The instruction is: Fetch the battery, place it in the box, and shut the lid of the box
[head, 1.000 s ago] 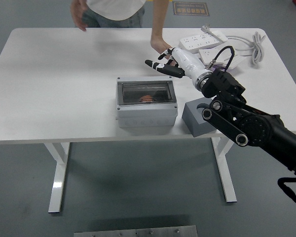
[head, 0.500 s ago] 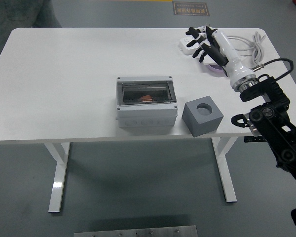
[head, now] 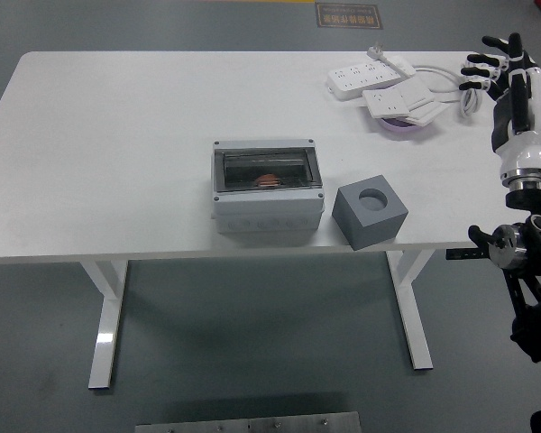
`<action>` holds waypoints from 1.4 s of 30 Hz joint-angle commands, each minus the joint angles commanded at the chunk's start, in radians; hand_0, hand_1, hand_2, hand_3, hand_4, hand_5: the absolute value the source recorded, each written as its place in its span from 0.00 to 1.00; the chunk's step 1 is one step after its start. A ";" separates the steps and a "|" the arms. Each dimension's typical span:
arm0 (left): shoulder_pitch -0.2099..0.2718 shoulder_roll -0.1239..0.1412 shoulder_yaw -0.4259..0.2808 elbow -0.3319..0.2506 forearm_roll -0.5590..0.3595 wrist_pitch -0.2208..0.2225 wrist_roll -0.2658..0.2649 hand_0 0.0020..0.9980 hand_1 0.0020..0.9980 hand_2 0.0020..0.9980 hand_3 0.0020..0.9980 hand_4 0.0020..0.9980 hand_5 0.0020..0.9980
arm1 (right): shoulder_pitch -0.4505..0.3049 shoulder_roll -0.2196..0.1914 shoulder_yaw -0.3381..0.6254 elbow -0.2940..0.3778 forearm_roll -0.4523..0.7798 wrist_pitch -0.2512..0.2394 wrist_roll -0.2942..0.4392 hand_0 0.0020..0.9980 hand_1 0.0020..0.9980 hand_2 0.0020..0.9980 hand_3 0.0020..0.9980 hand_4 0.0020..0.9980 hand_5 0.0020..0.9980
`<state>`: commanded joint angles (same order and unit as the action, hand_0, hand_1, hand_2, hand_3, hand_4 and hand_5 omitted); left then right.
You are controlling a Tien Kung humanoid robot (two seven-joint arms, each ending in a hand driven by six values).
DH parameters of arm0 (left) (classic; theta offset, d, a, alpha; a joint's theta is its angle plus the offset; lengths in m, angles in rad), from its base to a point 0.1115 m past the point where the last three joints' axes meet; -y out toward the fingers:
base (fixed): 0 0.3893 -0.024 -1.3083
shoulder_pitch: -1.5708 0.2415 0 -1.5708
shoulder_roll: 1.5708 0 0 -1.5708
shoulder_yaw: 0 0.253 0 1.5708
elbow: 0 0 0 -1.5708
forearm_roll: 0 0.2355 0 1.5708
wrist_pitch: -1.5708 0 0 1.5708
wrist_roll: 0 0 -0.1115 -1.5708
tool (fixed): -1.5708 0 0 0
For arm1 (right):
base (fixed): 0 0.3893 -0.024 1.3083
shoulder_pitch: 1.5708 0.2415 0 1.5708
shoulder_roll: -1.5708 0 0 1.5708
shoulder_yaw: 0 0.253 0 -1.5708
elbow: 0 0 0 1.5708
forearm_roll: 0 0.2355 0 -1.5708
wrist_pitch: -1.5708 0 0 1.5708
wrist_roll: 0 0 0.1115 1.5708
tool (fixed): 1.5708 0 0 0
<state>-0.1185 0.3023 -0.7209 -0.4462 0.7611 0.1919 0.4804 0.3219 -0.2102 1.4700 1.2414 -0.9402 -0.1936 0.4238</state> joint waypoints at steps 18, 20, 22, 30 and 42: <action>0.010 0.003 0.015 0.003 -0.035 0.008 -0.012 0.69 0.75 0.59 0.50 0.32 0.00 | -0.021 0.004 0.003 -0.167 0.058 -0.049 0.123 0.67 0.60 0.59 0.59 0.77 0.35; 0.010 0.001 0.022 0.004 -0.046 0.010 -0.017 0.69 0.75 0.59 0.50 0.32 0.00 | -0.035 0.004 0.005 -0.134 0.034 -0.054 0.114 0.66 0.58 0.58 0.58 0.77 0.39; 0.008 -0.001 0.024 0.005 -0.048 0.006 -0.017 0.69 0.75 0.59 0.50 0.32 0.00 | -0.049 0.004 0.005 -0.099 0.012 -0.061 0.105 0.66 0.58 0.58 0.58 0.77 0.39; -0.003 -0.003 0.033 0.006 -0.053 -0.002 -0.020 0.69 0.75 0.59 0.50 0.32 0.00 | -0.097 0.022 0.009 -0.029 -0.023 -0.083 0.107 0.57 0.54 0.55 0.57 0.76 0.40; -0.018 0.001 0.054 0.009 -0.085 0.005 -0.041 0.69 0.75 0.59 0.50 0.31 0.00 | -0.085 0.013 -0.078 -0.130 0.068 -0.119 0.191 0.51 0.47 0.53 0.53 0.73 0.43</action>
<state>-0.1368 0.3031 -0.6669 -0.4374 0.6761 0.1969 0.4394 0.2372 -0.1975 1.3923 1.1110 -0.8724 -0.3130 0.6152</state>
